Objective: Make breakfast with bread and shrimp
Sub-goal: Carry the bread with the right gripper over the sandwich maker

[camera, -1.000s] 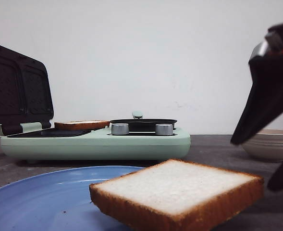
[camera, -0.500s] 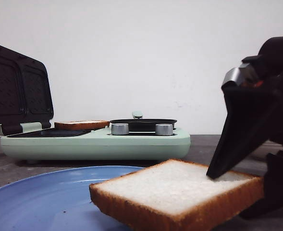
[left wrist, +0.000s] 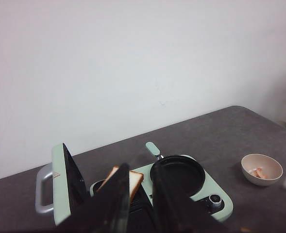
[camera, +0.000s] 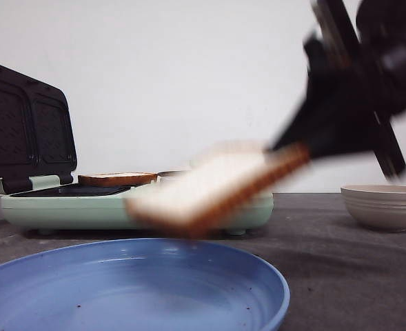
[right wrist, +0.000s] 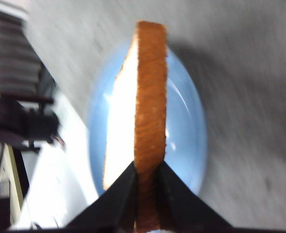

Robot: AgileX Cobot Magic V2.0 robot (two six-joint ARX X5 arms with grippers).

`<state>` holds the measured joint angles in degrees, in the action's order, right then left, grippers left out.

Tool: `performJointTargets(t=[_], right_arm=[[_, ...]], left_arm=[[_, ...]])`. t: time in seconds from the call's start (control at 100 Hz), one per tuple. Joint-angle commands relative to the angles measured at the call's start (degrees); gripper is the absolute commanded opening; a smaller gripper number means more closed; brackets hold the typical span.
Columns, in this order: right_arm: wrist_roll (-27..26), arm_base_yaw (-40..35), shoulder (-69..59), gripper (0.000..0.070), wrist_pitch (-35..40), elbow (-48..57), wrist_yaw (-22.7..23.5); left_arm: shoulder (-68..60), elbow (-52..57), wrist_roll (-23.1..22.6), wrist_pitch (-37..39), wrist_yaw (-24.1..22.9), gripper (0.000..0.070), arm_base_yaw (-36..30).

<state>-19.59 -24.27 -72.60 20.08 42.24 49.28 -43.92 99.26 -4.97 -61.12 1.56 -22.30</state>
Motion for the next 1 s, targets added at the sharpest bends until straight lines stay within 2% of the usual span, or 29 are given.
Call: performJointTargets(t=[0.0, 0.11, 0.32, 0.41, 0.57, 0.74, 0.99], right_arm=[[-2.8, -0.2, -0.5, 0.0003, -0.8, 2.9, 0.1], [-6.6, -0.5, -0.5, 0.0003, -4.9, 7.2, -1.6], [-21.5, -2.7, -4.7, 0.0002, -24.3, 12.2, -7.0], [-25.5, -4.3, -9.1, 0.0002, -28.9, 16.0, -8.8], [-26.5, -7.3, -19.5, 0.0002, -29.4, 26.4, -9.4], [-28.2, -10.3, -30.1, 0.0002, -28.9, 36.5, -13.3], [-32.6, -12.4, -38.5, 0.0002, -28.6, 39.9, -19.6]], left_arm=[[-0.5, 1.2, -0.3, 0.5, -0.1, 0.001, -0.3], [-0.5, 1.2, -0.2, 0.5, 0.0, 0.001, -0.9], [-0.5, 1.2, -0.1, 0.7, -0.1, 0.001, -2.4], [-0.5, 1.2, -0.1, 0.7, -0.1, 0.001, -3.0], [-0.5, 1.2, -0.1, 0.7, -0.1, 0.001, -4.3], [-0.5, 1.2, -0.2, 0.7, -0.3, 0.001, -5.5], [-0.5, 1.2, -0.1, 0.6, -0.5, 0.001, -7.1]])
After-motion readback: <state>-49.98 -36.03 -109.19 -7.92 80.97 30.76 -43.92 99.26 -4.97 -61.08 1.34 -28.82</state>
